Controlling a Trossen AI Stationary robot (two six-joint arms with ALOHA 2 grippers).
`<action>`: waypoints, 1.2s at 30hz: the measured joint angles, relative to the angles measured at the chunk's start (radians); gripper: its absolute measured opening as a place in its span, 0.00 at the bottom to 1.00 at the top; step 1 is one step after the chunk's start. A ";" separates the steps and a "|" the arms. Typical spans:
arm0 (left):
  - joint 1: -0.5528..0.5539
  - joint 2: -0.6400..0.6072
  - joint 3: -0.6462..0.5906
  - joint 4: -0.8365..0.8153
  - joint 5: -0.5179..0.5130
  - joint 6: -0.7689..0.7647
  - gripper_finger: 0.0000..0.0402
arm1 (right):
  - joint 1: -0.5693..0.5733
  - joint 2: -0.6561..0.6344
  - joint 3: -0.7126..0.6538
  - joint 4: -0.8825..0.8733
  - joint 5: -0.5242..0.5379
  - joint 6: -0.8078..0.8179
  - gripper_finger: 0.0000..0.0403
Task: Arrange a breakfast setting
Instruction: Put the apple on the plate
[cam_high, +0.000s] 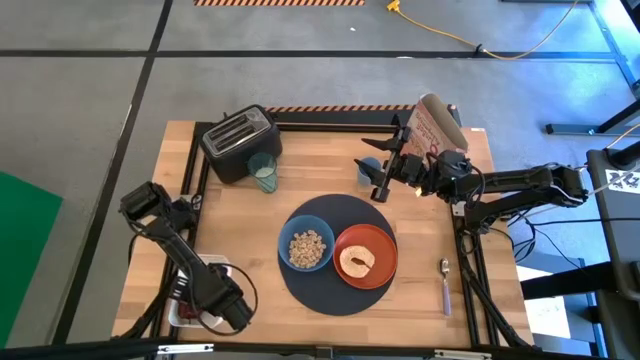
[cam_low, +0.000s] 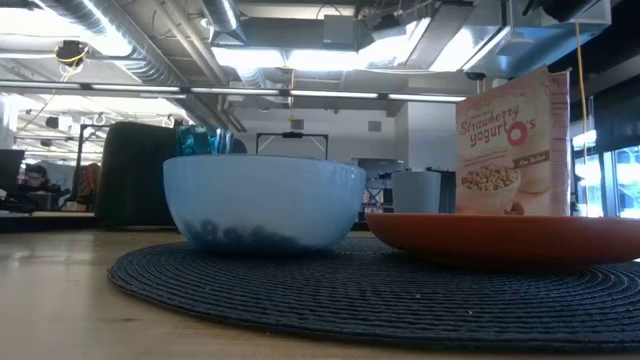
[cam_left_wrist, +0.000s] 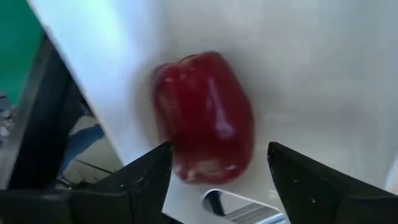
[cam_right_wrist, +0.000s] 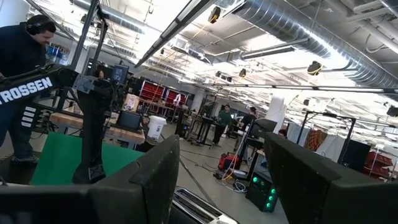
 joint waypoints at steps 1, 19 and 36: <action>0.001 0.000 -0.006 0.010 0.001 -0.003 0.66 | 0.000 0.000 0.000 0.000 0.000 0.000 0.56; -0.017 -0.001 -0.063 0.070 -0.001 -0.075 0.84 | -0.034 0.000 0.000 -0.016 -0.003 -0.002 0.56; -0.039 -0.004 -0.159 0.225 0.014 -0.045 0.78 | -0.070 0.000 0.000 -0.028 -0.038 0.032 0.56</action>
